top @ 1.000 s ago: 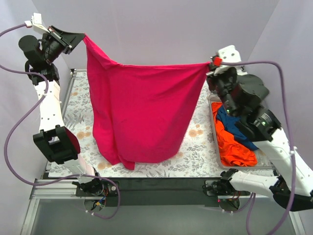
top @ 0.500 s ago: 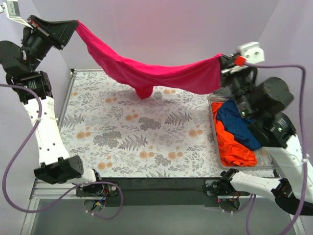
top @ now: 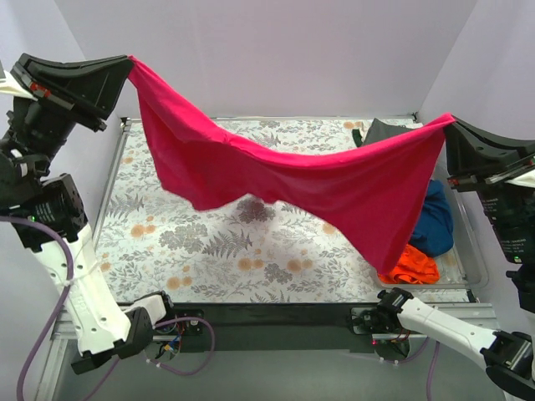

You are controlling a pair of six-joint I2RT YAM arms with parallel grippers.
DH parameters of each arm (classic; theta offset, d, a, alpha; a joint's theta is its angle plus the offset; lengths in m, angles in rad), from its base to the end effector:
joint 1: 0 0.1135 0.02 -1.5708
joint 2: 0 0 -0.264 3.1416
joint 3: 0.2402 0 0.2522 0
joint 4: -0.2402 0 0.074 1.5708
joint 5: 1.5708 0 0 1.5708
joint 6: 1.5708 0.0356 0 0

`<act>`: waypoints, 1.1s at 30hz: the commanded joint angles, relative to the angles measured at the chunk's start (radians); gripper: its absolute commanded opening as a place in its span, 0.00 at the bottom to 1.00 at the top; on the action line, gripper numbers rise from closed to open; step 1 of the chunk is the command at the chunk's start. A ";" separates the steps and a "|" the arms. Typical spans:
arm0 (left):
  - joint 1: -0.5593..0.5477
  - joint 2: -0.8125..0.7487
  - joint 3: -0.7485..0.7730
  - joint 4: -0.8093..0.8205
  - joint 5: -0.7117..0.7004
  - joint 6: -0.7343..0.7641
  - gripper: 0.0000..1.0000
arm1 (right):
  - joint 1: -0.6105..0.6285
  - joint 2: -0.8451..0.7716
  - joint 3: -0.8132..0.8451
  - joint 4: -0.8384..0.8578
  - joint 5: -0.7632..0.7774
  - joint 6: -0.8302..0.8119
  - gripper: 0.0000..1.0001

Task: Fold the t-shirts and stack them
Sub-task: Flatten the tshirt out

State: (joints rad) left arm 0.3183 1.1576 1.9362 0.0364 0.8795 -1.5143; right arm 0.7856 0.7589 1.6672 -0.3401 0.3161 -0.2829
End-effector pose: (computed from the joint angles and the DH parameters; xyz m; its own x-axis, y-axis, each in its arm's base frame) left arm 0.1155 0.0092 0.6404 -0.2628 -0.7568 -0.5985 0.7071 0.2709 -0.6531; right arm 0.0239 0.0082 0.5832 0.5012 0.1262 -0.8561 -0.3614 0.9294 -0.0746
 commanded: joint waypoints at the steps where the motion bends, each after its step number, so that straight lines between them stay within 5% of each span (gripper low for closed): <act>1: 0.001 -0.006 0.052 -0.039 -0.027 -0.001 0.00 | -0.002 -0.001 0.028 -0.017 -0.017 0.022 0.01; 8: 0.001 0.051 0.020 0.000 -0.024 -0.040 0.00 | -0.002 0.032 -0.029 -0.023 0.144 0.036 0.01; 17: 0.002 0.302 -0.403 0.160 -0.073 0.005 0.00 | -0.025 0.201 -0.365 0.162 0.363 0.096 0.01; 25: -0.042 0.671 -0.485 0.157 -0.194 0.120 0.00 | -0.295 0.583 -0.446 0.381 0.115 0.226 0.01; 33: -0.081 0.924 -0.346 0.175 -0.297 0.155 0.00 | -0.359 1.049 -0.111 0.409 0.011 0.185 0.01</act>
State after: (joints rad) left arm 0.2501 2.1227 1.4998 0.1448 0.6411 -1.4014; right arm 0.4324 1.7245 1.4124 -0.0433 0.3717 -0.0891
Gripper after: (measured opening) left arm 0.013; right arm 0.020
